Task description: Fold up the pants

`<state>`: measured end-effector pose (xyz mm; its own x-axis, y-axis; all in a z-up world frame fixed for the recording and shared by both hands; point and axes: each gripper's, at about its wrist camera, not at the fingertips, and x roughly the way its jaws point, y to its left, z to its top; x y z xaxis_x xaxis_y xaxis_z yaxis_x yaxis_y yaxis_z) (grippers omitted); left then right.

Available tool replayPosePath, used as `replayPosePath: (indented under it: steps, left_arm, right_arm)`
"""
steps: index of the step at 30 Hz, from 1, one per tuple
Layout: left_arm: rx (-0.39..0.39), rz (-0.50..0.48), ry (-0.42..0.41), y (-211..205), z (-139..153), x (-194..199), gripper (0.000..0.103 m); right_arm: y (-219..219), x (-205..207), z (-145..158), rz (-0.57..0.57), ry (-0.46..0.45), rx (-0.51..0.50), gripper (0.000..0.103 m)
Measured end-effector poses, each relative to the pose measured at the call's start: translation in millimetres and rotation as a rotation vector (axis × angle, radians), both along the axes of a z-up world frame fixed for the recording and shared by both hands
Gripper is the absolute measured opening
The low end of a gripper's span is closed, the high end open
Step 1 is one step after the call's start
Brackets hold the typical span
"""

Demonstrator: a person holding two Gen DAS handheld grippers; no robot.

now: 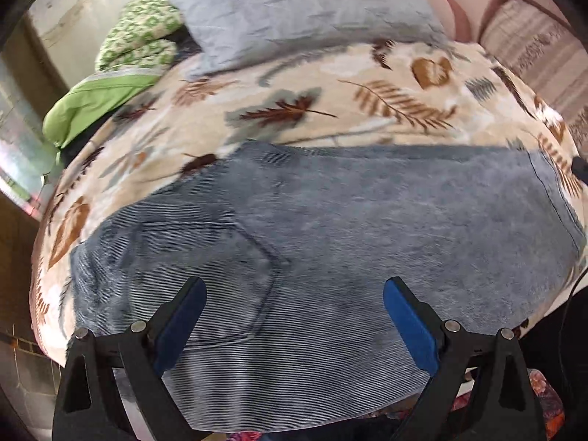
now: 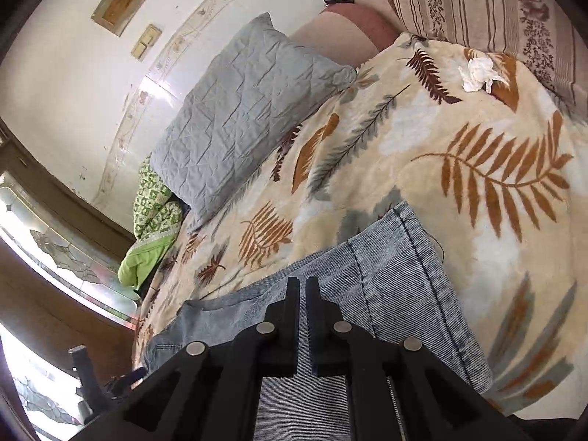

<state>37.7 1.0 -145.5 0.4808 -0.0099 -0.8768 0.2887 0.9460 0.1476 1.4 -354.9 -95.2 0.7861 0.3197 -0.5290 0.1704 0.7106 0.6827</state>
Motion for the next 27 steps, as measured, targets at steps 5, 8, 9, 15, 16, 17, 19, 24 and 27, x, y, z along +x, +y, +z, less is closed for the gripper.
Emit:
replayPosePath:
  steps: [5,8,9,15,16,17,19,24,27]
  left_arm:
    - [0.056,-0.035,0.023,-21,-22,2,0.097]
    - [0.079,-0.044,0.054,-25,-35,5,0.097]
    - [0.086,-0.050,0.051,-26,-36,4,0.097]
    - [0.094,-0.067,0.034,-27,-34,1,0.097]
    - [0.091,-0.067,0.035,-27,-33,1,0.097]
    - [0.089,-0.069,0.036,-28,-33,0,0.097]
    - [0.089,-0.077,0.033,-30,-31,-2,0.097]
    - [0.089,-0.107,0.019,-37,-26,-7,0.097]
    - [0.086,-0.115,0.008,-41,-19,-10,0.097]
  right_arm:
    - [0,-11,5,-0.001,-0.041,-0.042,0.006]
    - [-2,-16,8,0.002,-0.035,-0.089,0.006]
    - [-3,-18,7,0.002,-0.030,-0.100,0.006]
    - [-13,-29,3,0.000,-0.022,-0.117,0.006]
    - [-15,-31,4,0.003,-0.033,-0.110,0.006]
    - [-16,-34,6,0.006,-0.048,-0.106,0.006]
    - [-16,-41,13,0.006,-0.081,-0.103,0.011]
    - [-22,-61,27,0.016,-0.221,0.020,0.103]
    - [-31,-62,23,0.014,-0.209,0.112,0.103]
